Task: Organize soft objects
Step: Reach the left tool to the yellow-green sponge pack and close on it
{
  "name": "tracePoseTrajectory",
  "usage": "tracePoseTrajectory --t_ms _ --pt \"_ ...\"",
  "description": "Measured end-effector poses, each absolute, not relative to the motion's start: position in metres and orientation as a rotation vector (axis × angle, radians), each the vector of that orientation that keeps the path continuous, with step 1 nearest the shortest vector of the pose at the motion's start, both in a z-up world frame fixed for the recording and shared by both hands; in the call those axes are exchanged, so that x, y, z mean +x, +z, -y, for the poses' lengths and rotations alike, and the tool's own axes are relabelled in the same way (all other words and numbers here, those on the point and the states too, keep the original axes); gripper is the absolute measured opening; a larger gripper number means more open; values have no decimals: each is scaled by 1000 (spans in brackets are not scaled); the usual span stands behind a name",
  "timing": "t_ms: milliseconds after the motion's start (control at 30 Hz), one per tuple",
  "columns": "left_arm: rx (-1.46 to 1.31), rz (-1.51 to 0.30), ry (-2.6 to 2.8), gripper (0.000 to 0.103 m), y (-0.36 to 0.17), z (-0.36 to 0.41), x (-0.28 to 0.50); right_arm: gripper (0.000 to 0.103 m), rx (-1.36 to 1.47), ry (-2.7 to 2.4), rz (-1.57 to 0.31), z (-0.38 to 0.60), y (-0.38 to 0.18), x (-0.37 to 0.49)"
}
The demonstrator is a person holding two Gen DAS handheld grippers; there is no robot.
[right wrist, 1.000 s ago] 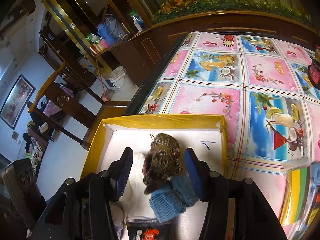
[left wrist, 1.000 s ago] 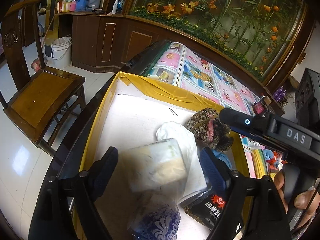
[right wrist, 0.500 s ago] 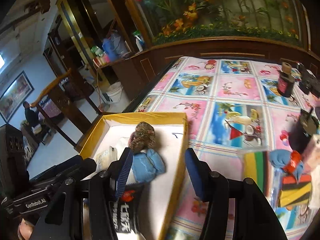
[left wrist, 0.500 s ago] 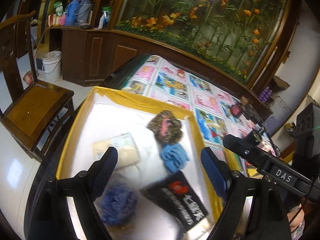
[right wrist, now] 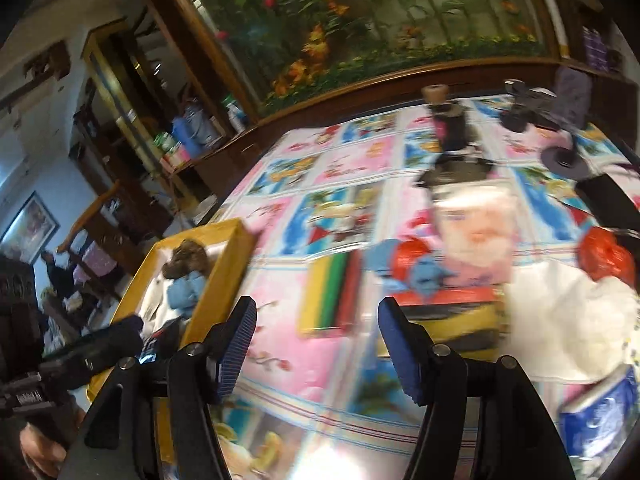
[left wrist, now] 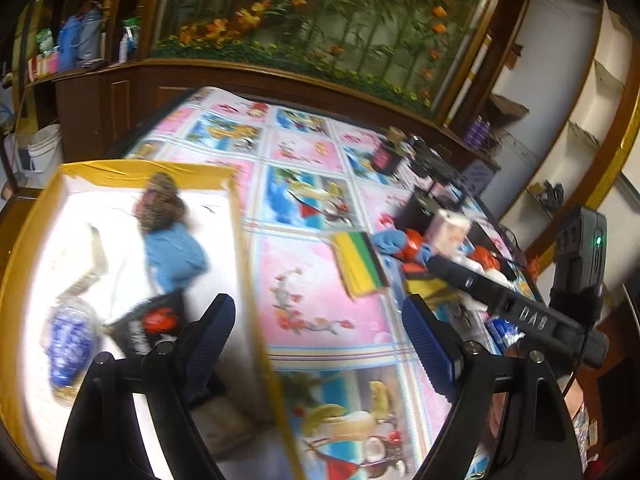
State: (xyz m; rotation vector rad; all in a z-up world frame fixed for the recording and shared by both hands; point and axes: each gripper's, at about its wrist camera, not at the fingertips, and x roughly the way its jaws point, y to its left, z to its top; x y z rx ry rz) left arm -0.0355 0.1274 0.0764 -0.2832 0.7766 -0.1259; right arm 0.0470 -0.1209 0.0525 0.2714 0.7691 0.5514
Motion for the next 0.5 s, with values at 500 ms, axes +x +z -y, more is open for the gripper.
tracePoseTrajectory --t_ms 500 --pt "-282 -927 -25 85 35 -61 52 75 485 490 -735 199 60 46"
